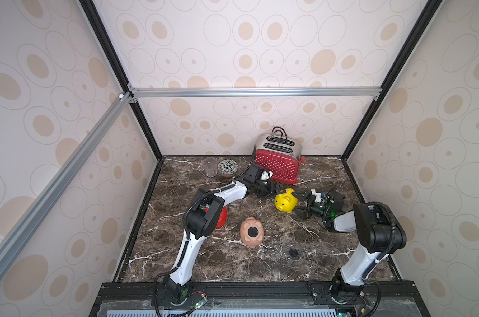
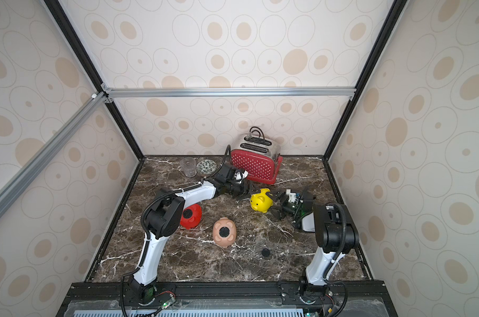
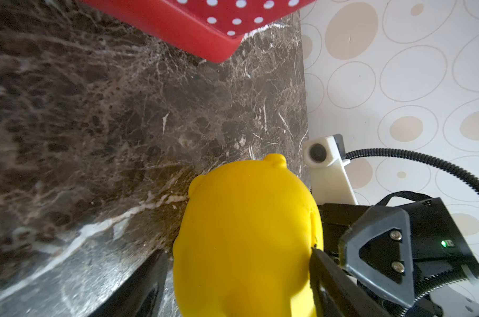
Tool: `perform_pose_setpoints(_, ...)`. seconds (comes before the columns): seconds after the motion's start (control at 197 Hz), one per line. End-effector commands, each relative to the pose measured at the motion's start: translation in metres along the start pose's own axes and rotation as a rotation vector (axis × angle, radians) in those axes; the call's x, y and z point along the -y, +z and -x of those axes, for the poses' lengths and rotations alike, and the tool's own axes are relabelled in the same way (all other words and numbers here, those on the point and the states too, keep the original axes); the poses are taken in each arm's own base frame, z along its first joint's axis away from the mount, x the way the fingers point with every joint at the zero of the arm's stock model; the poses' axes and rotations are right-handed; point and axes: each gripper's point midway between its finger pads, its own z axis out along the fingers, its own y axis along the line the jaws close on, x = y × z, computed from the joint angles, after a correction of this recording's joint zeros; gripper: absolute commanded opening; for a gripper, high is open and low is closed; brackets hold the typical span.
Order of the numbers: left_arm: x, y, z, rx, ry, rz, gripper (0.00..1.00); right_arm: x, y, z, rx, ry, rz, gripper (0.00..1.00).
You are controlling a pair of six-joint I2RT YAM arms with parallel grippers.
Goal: Close piggy banks
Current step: Turn over the piggy bank at the center of the board.
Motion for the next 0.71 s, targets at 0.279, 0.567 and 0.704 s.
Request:
perform_pose_setpoints(0.279, -0.023, 0.006, -0.025, -0.056, -0.026, 0.063, 0.80, -0.047, -0.006, -0.008, -0.034, -0.153, 0.063, 1.00)
perform_pose_setpoints(0.567, -0.028, 0.005, -0.027, -0.054, -0.028, 0.069, 0.80, -0.046, -0.006, -0.009, -0.038, -0.154, 0.058, 1.00)
perform_pose_setpoints(0.704, -0.028, 0.005, -0.028, -0.056, -0.029, 0.072, 0.80, -0.047, -0.007, -0.010, -0.040, -0.155, 0.061, 1.00)
